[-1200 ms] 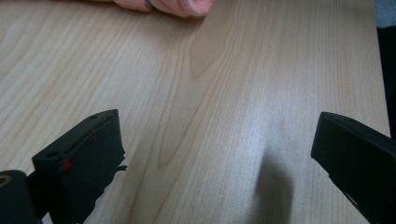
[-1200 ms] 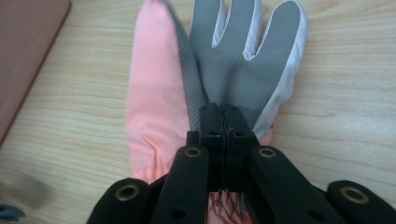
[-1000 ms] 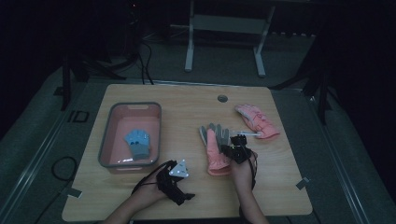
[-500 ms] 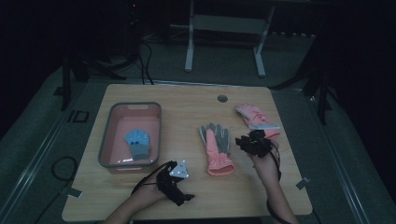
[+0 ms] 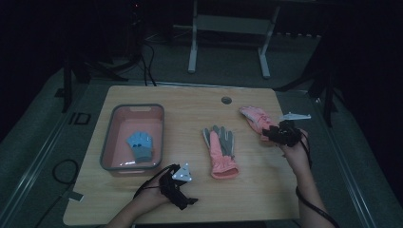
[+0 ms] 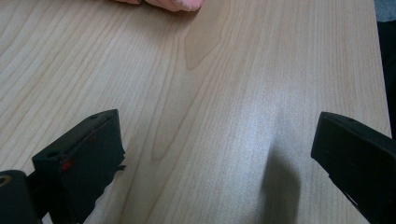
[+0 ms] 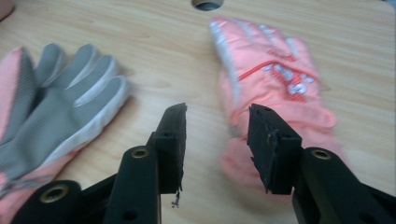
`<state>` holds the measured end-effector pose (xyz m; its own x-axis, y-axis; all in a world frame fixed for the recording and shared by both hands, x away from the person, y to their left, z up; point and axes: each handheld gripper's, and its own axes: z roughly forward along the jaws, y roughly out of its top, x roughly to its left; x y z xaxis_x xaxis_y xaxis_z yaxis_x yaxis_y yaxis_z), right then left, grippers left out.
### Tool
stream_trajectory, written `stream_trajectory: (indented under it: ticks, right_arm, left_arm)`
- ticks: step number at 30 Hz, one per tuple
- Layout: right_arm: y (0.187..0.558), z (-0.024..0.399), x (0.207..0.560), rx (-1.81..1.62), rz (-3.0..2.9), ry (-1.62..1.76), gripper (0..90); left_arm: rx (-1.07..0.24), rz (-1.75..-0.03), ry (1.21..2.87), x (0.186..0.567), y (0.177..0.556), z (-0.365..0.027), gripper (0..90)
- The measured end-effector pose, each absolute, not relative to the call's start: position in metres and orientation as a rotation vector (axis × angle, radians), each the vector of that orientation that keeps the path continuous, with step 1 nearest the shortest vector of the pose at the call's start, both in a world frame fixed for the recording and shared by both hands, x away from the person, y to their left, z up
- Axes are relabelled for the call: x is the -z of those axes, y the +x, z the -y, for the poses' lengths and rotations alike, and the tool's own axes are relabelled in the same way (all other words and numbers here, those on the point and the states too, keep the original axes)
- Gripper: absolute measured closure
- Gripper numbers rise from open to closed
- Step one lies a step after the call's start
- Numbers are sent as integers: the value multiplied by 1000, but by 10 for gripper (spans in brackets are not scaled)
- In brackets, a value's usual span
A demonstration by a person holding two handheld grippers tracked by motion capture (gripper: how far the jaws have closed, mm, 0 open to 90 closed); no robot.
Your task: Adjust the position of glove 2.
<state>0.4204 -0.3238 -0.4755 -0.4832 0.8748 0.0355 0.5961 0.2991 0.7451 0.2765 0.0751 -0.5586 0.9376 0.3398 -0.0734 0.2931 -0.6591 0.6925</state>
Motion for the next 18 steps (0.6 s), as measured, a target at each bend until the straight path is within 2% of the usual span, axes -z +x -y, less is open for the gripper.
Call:
stream_trajectory:
  ticks: [18]
  right_arm:
    - [499,339,487,-941,-2291,1318,549]
  left_arm:
    - [-73,-457,2319,559,275,-78,25]
